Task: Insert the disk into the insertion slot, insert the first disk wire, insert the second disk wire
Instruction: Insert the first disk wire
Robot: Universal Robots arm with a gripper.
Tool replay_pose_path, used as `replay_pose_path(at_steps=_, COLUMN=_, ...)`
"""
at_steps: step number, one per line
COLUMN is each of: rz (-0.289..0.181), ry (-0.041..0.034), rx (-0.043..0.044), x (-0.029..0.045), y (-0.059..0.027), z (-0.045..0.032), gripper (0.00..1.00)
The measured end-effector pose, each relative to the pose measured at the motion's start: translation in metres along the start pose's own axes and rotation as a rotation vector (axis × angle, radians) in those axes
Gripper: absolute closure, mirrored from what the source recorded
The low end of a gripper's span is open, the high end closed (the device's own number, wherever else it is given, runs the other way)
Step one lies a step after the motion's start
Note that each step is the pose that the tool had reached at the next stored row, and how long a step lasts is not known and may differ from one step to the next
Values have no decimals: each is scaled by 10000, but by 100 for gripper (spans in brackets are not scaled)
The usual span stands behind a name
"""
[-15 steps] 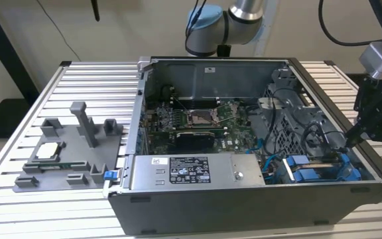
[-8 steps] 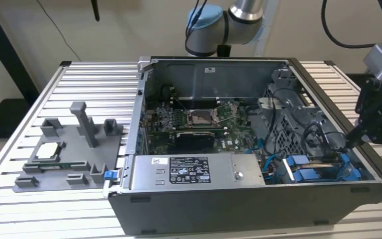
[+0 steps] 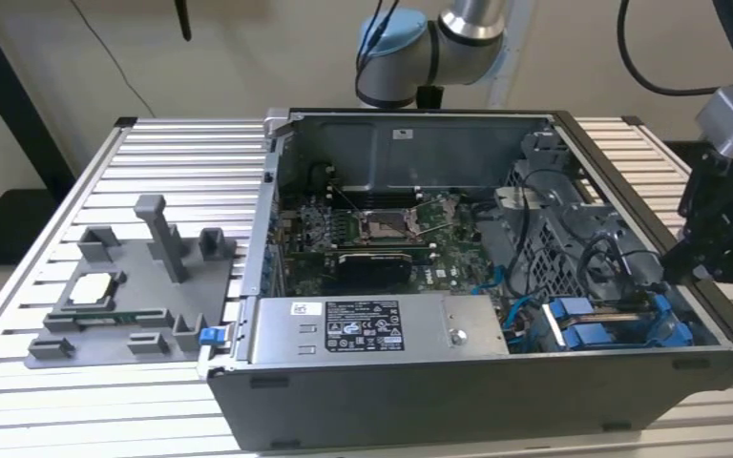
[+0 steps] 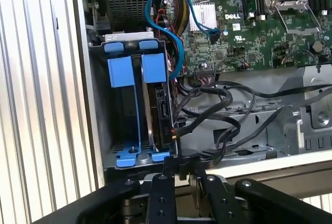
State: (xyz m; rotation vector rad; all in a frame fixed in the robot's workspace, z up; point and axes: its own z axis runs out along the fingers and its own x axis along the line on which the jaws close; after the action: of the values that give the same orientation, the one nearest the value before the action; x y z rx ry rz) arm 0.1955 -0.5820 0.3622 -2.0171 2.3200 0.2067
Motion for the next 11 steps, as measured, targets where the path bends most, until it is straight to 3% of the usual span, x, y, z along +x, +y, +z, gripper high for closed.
replay_pose_path(at_steps=4, rz=110, ry=-35, rx=2, x=2, y=-1, z=17, gripper=0)
replay_pose_path(at_steps=5, rz=135, ry=-49, rx=0, x=2, y=-1, z=18, gripper=100)
replay_pose_path(at_steps=11, rz=168, ry=-55, rx=-10, x=3, y=-1, z=18, gripper=100)
